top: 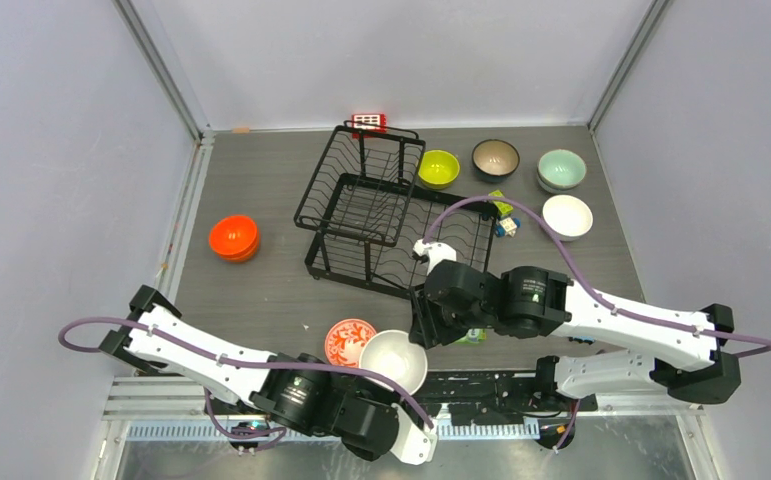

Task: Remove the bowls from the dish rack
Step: Place the bowl at the center of the board.

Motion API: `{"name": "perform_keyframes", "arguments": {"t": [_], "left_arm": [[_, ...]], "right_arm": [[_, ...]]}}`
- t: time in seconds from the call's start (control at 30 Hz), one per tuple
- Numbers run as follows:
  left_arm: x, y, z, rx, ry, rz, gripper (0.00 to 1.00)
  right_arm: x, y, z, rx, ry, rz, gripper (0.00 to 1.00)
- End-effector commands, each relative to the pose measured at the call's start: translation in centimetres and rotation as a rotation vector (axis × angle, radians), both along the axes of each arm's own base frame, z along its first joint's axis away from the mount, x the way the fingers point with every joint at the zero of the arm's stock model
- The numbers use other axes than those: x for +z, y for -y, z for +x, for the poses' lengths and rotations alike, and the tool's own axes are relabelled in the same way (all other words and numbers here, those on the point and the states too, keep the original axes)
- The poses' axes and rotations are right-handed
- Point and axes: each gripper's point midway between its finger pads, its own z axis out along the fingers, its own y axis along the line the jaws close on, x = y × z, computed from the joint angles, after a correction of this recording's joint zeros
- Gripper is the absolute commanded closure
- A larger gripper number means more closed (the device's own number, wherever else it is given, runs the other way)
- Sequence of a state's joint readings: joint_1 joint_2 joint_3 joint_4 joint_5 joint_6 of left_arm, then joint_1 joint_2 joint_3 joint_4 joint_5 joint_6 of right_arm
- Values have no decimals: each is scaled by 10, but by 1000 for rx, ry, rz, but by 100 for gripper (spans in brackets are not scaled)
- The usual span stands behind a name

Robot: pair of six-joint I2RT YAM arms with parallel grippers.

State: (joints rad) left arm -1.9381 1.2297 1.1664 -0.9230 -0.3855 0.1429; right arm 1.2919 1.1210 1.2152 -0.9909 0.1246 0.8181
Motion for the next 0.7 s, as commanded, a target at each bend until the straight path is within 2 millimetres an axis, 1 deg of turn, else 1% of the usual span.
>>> {"name": "perform_keyframes", "arguments": {"t": [0.0,0.33,0.47,0.67], "left_arm": [[13,7,-2,25,-28,-86,100],[17,10,-6,25,-57,-110,100],[17,10,-7,29,-63,-111,100],[16,10,-4,64,-70,-125,99]], "right_arm": [[4,-6,6,-29,35,22,59],[-13,-7,-8,31,48,-66,63],[-16,-7,-9,31,56,-79,70],[-19,-7,-10,22,51,-76,83]]}}
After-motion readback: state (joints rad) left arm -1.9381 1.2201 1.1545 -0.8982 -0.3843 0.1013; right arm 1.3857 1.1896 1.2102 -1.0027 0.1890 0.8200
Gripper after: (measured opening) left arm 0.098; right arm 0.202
